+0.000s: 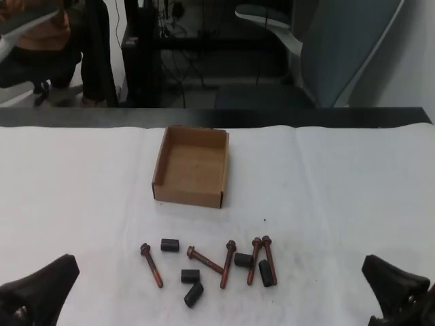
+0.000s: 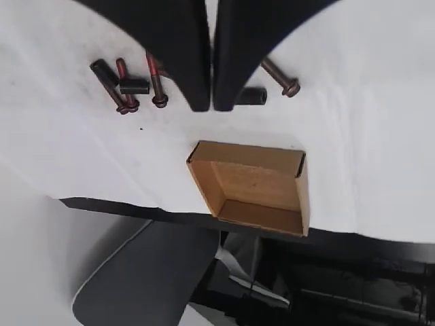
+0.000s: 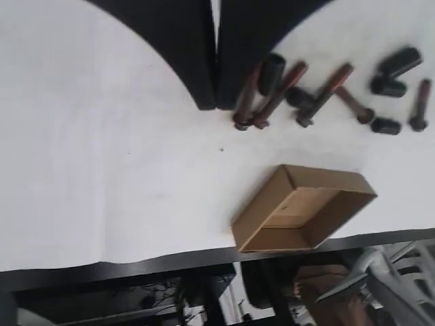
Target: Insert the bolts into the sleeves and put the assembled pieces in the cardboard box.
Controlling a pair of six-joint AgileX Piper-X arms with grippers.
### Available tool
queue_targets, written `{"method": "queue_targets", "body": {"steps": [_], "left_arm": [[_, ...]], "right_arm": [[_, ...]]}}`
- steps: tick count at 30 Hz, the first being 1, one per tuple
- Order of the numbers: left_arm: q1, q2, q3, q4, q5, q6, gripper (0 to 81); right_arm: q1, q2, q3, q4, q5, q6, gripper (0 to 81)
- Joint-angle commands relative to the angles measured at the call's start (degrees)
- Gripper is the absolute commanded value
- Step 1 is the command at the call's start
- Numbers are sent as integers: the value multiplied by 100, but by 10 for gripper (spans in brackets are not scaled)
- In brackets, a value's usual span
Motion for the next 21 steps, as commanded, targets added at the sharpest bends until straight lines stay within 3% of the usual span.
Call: {"method": "queue_targets", "body": {"steps": [1, 3, 7, 10, 16, 19, 21], "left_arm": [[-9, 21, 78, 26, -20, -177, 18], [-9, 21, 101, -18, -47, -165, 18], [-9, 21, 176, -169, -126, 218, 18], [-9, 21, 173, -170, -126, 306, 18], [-9, 21, 173, -310, -59, 295, 24], [-9, 21, 173, -518, -59, 306, 162], [-9, 21, 173, -599, -46, 305, 304]], "right_arm": [[-21, -16, -66, -61, -877, -1, 34], [-21, -16, -66, -66, -1219, -13, 123], [-21, -16, -66, -66, -1177, -13, 274], [-21, -16, -66, -66, -1256, -13, 288], [-21, 7, -206, 198, -2133, -234, 288], [-10, 153, -730, 897, -2078, -518, 288], [-10, 356, -1112, 1105, -1981, -770, 288]]}}
